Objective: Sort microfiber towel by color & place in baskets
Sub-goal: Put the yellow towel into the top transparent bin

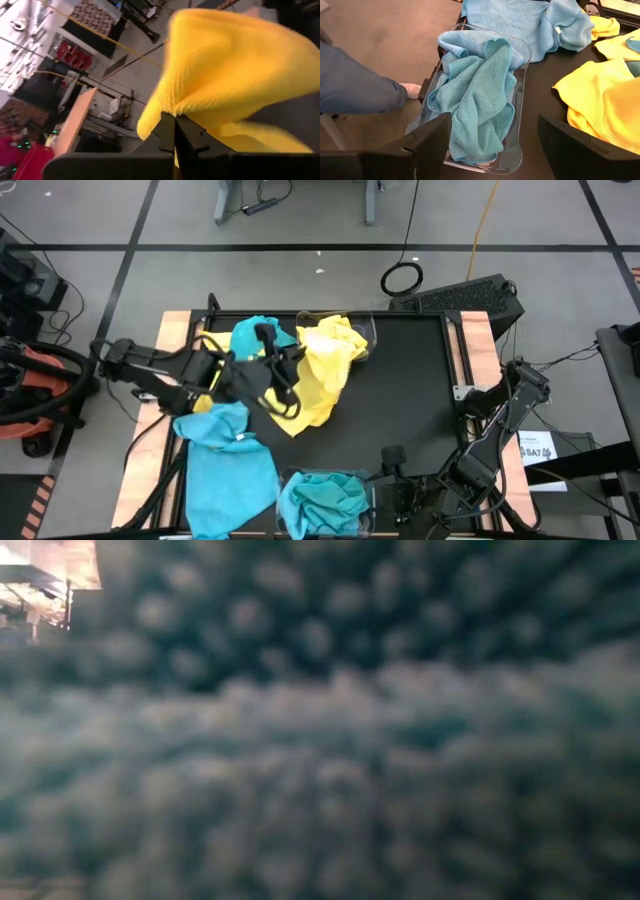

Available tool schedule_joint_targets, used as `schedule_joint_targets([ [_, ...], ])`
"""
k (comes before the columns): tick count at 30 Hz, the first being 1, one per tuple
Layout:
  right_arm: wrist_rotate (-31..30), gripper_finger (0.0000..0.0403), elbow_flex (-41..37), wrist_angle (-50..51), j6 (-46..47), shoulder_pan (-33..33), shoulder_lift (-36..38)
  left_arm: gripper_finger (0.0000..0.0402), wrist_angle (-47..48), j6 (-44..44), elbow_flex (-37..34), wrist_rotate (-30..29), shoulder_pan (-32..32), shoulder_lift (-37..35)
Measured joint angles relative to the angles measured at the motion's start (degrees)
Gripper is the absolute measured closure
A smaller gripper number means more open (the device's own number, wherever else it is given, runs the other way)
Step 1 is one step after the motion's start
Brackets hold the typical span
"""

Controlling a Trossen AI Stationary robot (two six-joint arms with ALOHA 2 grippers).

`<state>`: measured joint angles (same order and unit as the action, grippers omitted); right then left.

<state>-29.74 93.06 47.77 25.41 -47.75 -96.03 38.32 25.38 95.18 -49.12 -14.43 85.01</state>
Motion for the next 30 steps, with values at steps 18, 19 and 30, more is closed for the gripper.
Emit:
schedule_joint_targets([
  [18,-0.01,0.0117,0.0,0.02,0.0,0.0,0.0,0.0402,-20.35,8.42,0.0,15.13,18.3,0.0],
  [19,0.0,0.0117,0.0,0.02,0.0,0.02,-0.02,0.0402,-21.31,8.41,0.0,16.06,19.23,0.0],
  [30,-0.02,0.0117,0.0,0.02,0.02,0.02,-0.02,0.0402,-25.03,8.37,0.0,24.84,28.32,1.7],
])
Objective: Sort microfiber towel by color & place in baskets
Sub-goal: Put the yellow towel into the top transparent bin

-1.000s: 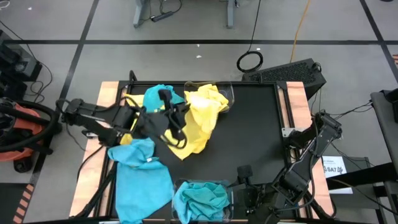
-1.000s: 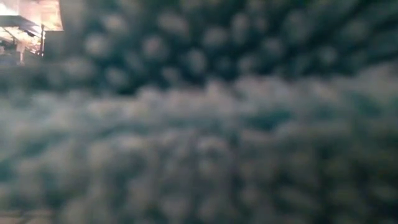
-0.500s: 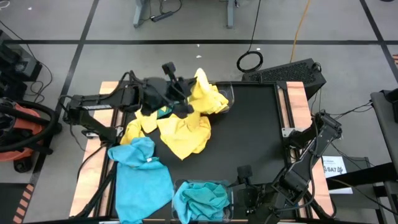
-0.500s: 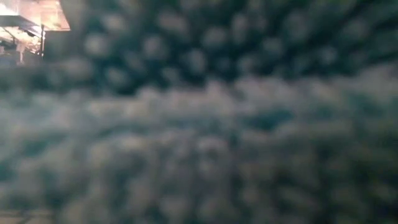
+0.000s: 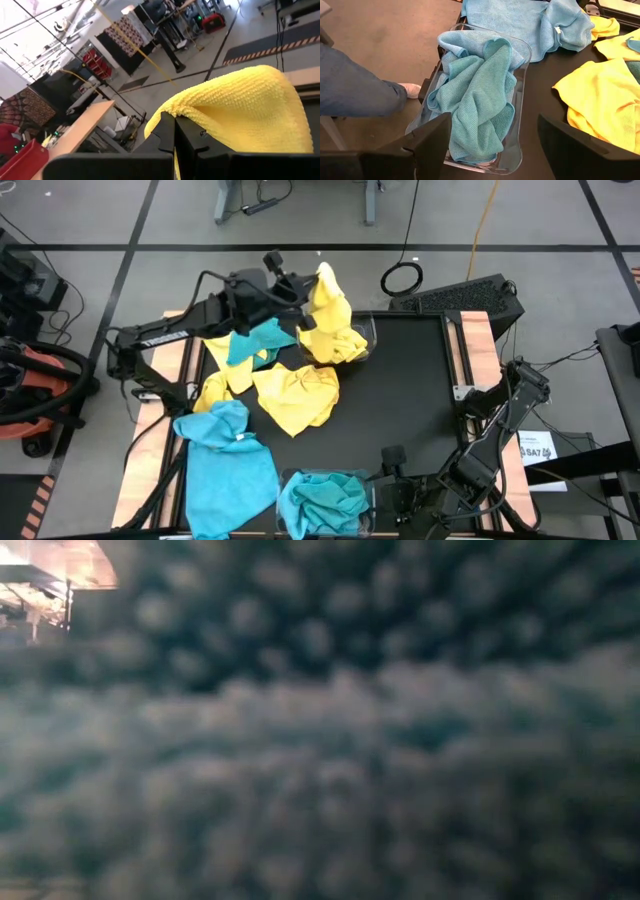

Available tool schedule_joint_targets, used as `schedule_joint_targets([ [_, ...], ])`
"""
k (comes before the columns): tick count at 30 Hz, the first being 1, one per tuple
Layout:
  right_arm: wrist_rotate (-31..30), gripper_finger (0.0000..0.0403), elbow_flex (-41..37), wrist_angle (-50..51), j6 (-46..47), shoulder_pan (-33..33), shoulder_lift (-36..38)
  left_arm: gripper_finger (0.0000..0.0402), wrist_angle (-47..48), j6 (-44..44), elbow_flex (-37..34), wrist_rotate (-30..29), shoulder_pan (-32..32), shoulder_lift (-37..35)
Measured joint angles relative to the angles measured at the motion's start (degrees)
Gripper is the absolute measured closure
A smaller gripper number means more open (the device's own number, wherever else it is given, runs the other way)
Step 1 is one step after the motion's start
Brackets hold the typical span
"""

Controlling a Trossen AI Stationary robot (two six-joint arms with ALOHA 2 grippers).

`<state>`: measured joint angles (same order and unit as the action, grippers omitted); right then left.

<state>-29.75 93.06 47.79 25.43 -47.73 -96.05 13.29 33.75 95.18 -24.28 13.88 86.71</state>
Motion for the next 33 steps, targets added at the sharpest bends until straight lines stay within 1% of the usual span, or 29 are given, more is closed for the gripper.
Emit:
schedule_joint_targets([
  [4,0.0,0.0117,0.0,-0.02,-0.02,0.0,0.0,0.0402,0.07,-0.03,0.0,0.56,2.49,2.33],
  [8,0.0,0.0117,0.0,0.0,-0.02,0.0,0.0,0.0402,0.26,-0.39,0.0,3.42,4.19,5.37],
  [20,0.0,0.0117,0.0,0.0,-0.01,0.0,0.0,0.0402,3.27,-0.49,0.0,9.55,6.32,15.44],
  [27,0.0,0.0117,0.0,-0.02,0.0,-0.01,0.0,0.0402,9.14,-1.87,0.0,13.17,7.54,21.54],
  [33,0.0,0.0117,0.0,-0.02,0.0,-0.02,0.0,0.0402,16.43,-1.89,0.0,13.62,8.42,26.28],
])
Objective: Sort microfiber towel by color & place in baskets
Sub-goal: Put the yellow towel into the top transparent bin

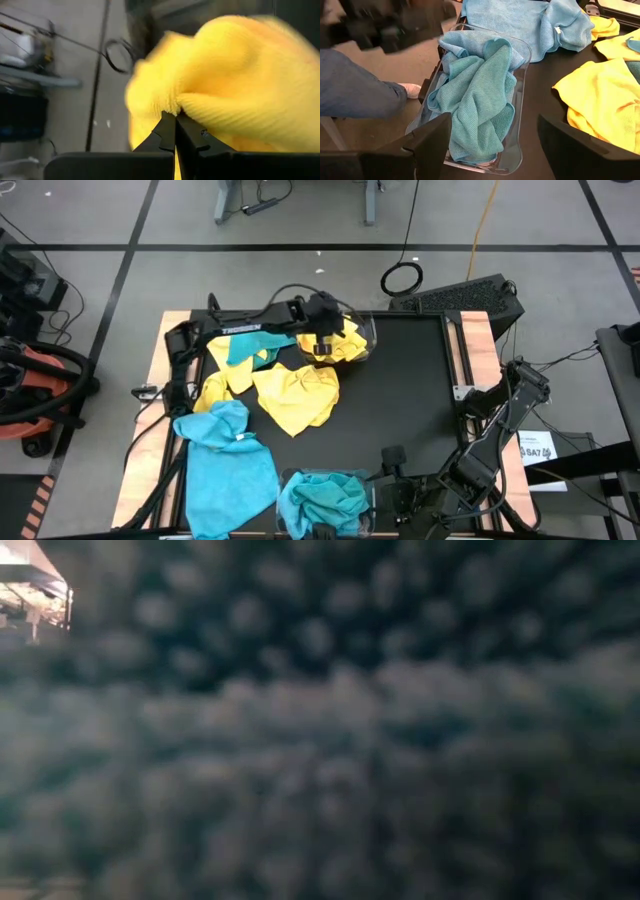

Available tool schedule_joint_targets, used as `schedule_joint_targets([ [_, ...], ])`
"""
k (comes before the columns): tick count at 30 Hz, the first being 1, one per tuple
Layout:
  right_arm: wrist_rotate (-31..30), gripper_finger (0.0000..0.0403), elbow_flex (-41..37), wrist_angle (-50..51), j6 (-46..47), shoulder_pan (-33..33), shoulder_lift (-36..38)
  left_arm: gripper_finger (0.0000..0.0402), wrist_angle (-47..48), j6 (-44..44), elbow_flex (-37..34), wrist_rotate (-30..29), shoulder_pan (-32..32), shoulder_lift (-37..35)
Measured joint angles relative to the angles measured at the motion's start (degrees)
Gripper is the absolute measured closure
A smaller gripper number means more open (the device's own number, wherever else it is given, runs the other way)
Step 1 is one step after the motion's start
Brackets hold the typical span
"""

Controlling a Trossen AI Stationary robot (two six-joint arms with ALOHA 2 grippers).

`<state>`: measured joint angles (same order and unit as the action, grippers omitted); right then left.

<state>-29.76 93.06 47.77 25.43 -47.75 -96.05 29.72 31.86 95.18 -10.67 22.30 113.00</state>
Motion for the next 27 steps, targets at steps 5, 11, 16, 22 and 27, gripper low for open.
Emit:
schedule_joint_targets([
  [5,0.0,0.0117,0.0,-0.01,0.0,0.0,0.0,0.0402,4.18,0.02,0.0,0.62,0.7,3.69],
  [11,0.0,0.0117,0.0,0.02,-0.01,0.02,0.0,0.0401,5.94,0.02,0.02,0.61,1.32,6.79],
  [16,0.0,0.0117,0.0,0.01,-0.01,0.02,0.0,0.0393,5.52,0.43,0.02,0.2,1.67,6.83],
  [22,0.0,0.0117,0.0,0.02,-2.27,0.0,0.0,0.039,5.51,0.41,0.02,0.32,1.85,6.83],
  [27,0.0,0.0117,0.0,0.02,-2.36,0.02,0.0,0.0386,5.52,0.39,0.02,0.21,1.63,6.83],
])
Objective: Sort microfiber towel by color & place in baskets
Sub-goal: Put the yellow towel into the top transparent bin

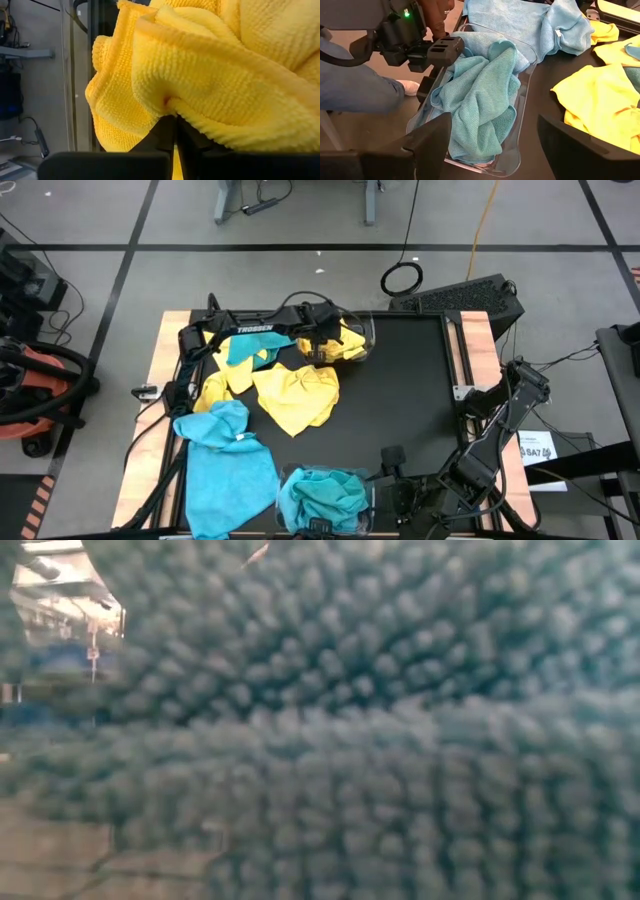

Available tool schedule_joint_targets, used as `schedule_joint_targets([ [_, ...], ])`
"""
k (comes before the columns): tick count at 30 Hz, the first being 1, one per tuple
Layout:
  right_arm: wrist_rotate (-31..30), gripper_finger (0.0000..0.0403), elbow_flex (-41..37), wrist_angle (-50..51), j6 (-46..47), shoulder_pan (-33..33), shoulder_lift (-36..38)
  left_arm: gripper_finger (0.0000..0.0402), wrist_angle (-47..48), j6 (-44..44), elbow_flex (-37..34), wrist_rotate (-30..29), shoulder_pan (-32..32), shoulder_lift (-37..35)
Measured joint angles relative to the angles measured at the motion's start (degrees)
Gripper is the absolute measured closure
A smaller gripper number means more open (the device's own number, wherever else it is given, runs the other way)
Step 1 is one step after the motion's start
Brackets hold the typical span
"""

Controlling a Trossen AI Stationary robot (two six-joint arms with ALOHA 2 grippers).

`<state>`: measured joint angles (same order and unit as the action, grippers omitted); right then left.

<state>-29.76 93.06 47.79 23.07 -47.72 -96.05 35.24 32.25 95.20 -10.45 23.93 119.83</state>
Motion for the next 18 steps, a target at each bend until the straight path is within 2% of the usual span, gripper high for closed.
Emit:
schedule_joint_targets([
  [4,0.0,0.0117,0.0,0.0,0.0,-0.02,0.0,0.0356,0.53,0.0,0.0,-0.34,-0.34,0.0],
  [9,0.0,0.0117,0.0,0.0,0.0,-0.02,0.0,0.0295,1.88,-0.42,0.0,-0.97,-0.76,-1.06],
  [14,0.02,0.0117,0.0,-0.03,0.0,0.0,0.0,0.0242,2.65,-1.74,-0.02,-1.62,-1.78,-4.56],
  [18,0.0,0.0117,0.0,-0.27,0.0,0.0,0.0,0.0218,3.69,-1.95,-0.02,-1.63,-2.66,-8.62],
])
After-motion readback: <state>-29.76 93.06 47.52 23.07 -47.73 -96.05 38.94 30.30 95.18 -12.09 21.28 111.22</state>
